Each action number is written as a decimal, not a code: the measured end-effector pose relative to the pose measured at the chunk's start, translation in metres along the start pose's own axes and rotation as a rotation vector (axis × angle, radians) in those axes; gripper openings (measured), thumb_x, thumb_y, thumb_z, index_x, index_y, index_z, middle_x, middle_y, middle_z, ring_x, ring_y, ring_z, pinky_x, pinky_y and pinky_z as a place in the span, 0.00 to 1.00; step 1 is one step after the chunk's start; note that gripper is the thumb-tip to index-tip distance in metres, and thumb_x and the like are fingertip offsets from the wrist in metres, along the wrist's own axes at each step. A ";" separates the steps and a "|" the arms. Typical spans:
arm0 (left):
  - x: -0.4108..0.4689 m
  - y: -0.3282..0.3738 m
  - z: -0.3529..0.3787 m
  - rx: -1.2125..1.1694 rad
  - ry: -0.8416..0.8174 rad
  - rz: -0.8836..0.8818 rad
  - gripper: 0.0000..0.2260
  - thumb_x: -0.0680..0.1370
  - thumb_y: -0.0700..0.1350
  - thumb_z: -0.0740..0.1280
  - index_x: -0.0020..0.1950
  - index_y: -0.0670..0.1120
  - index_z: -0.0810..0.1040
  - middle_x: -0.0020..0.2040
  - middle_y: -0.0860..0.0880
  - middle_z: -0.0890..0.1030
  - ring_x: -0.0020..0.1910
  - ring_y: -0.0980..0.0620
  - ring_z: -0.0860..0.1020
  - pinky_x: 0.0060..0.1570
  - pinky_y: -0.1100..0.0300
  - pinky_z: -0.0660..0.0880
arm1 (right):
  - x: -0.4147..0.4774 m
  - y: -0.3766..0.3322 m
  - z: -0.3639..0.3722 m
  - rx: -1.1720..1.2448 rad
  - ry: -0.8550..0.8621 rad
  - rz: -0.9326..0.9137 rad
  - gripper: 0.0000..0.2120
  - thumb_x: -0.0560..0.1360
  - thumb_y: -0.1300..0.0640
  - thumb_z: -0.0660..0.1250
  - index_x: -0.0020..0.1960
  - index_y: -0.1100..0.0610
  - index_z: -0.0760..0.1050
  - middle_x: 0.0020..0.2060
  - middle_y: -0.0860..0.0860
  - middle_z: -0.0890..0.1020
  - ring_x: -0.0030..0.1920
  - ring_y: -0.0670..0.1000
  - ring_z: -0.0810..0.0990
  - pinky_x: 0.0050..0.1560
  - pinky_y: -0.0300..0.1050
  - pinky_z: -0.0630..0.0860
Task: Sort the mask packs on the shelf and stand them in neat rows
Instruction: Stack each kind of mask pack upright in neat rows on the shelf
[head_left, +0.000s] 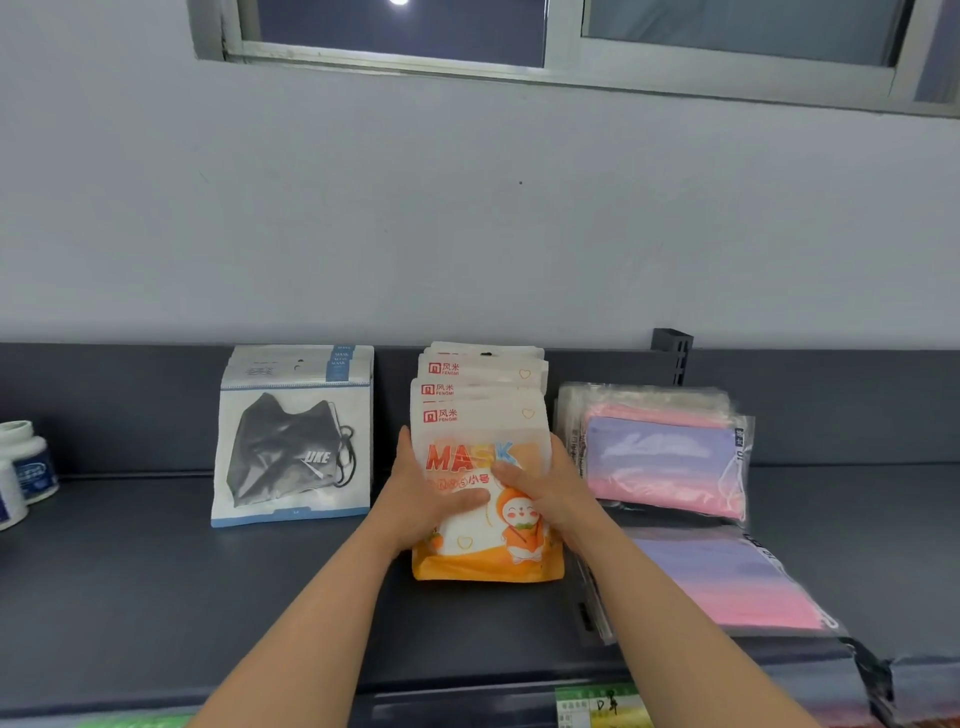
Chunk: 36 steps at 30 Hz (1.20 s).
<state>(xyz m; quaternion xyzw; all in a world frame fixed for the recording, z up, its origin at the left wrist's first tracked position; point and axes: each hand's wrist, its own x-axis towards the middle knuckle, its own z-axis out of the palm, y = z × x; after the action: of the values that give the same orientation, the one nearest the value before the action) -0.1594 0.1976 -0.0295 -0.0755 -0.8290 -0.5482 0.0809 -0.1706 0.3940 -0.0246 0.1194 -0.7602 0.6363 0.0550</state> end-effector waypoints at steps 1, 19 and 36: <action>0.001 -0.002 -0.002 0.003 0.023 0.014 0.52 0.54 0.65 0.81 0.70 0.57 0.56 0.65 0.55 0.72 0.63 0.52 0.75 0.59 0.46 0.77 | 0.004 0.001 0.002 -0.024 0.011 -0.014 0.32 0.67 0.46 0.77 0.66 0.46 0.67 0.60 0.47 0.79 0.56 0.48 0.81 0.54 0.47 0.81; 0.016 -0.017 -0.012 -0.095 -0.072 -0.014 0.52 0.52 0.60 0.84 0.69 0.54 0.63 0.60 0.53 0.79 0.58 0.52 0.80 0.55 0.47 0.80 | 0.035 0.008 -0.004 0.056 -0.118 0.147 0.47 0.59 0.55 0.83 0.67 0.47 0.56 0.62 0.52 0.76 0.56 0.54 0.82 0.43 0.46 0.83; 0.014 -0.020 -0.025 -0.147 -0.075 -0.018 0.47 0.53 0.56 0.85 0.68 0.51 0.67 0.58 0.51 0.82 0.55 0.51 0.82 0.52 0.48 0.81 | 0.043 0.002 0.010 0.133 -0.203 0.116 0.59 0.61 0.62 0.81 0.76 0.45 0.44 0.64 0.52 0.74 0.59 0.55 0.80 0.50 0.52 0.82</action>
<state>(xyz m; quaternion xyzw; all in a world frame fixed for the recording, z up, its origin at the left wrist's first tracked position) -0.1757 0.1673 -0.0346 -0.0944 -0.7894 -0.6052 0.0394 -0.2119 0.3792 -0.0178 0.1424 -0.7236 0.6720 -0.0673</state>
